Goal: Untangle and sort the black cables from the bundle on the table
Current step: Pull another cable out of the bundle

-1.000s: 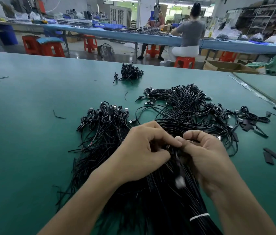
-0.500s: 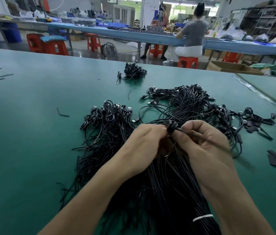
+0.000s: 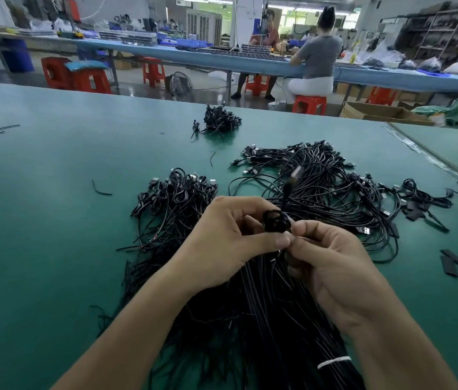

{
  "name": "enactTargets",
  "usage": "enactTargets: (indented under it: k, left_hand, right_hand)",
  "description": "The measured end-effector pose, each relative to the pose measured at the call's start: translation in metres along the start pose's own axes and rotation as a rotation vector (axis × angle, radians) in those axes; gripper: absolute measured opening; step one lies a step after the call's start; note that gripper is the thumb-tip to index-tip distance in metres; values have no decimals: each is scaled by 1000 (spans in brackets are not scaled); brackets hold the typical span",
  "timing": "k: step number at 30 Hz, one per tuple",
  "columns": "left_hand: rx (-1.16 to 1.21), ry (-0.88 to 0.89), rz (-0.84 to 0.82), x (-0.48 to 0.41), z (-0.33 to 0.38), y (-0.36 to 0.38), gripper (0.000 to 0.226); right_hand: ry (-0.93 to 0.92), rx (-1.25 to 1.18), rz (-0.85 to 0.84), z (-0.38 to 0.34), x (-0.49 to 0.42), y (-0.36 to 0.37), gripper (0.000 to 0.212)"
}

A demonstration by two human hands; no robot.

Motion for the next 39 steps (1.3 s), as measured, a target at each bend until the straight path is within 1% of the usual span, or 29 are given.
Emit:
enactTargets:
  k: [3, 5, 7, 9, 12, 16, 18, 19, 22, 24, 25, 27, 29, 31, 33, 34, 35, 36, 37, 39]
  left_hand:
    - [-142, 88, -12, 0, 0, 3, 21]
    - [-212, 98, -19, 1, -1, 6, 28]
    - [-262, 101, -30, 1, -3, 7, 32]
    - [-244, 106, -29, 3, -4, 8, 29]
    - [-228, 50, 82, 2, -7, 3, 18]
    - [-157, -34, 347, -3, -13, -19, 15]
    - [-27, -119, 498, -5, -23, -40, 13]
    - [57, -164, 583, -5, -29, -51, 13]
    - [278, -251, 835, -7, -47, -75, 18]
    - [303, -275, 933, -10, -56, -84, 22]
    - [285, -285, 956, -12, -59, -88, 22]
    - [225, -315, 957, -16, -64, -93, 17]
    - [135, -353, 933, -17, -67, -95, 16]
    - [-70, -364, 949, -15, -65, -94, 19]
    - [-334, -290, 986, -9, -51, -87, 21]
    - [-413, -226, 973, -7, -44, -82, 22]
    - [-467, -174, 914, -6, -38, -75, 23]
    - [-520, -144, 816, -7, -35, -67, 24]
    - [-576, -149, 694, -9, -33, -56, 24]
    - [-711, -221, 476, -12, -34, -36, 10]
  right_hand:
    - [81, -101, 23, 4, -2, -1, 13]
    - [126, -169, 33, 3, -2, -1, 14]
    - [169, -222, 21, 3, -2, 0, 10]
    - [213, -274, -5, 2, 0, 0, 9]
    - [181, -235, 0, 0, 0, -1, 15]
    - [103, -124, 48, -4, 1, -6, 15]
    - [70, 16, 98, -5, 0, -10, 6]
    - [43, 145, 130, -4, 0, -13, 2]
    - [-78, 640, 186, 0, -1, -18, 5]
    - [-108, 883, 151, 7, -1, -15, 3]
    - [-100, 974, 123, 12, 0, -13, 8]
    - [-75, 1125, 75, 21, 1, -8, 18]
    - [-90, 1235, 72, 25, 3, -3, 26]
    - [-139, 1286, 102, 25, 5, 1, 31]
    - [-170, 1341, 116, 27, 5, 6, 33]
    - [-180, 1366, 115, 28, 5, 9, 33]
    - [-187, 1390, 112, 29, 6, 11, 32]
    - [-194, 1407, 110, 30, 6, 13, 31]
    - [-199, 1422, 105, 30, 6, 14, 29]
    - [-214, 1445, 97, 30, 7, 15, 25]
Point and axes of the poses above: each hand's wrist, its own x-axis away from the middle knuckle, its own y-axis out of the palm, z = x × y, the point moved 4 cm from there along -x, towards the middle knuckle
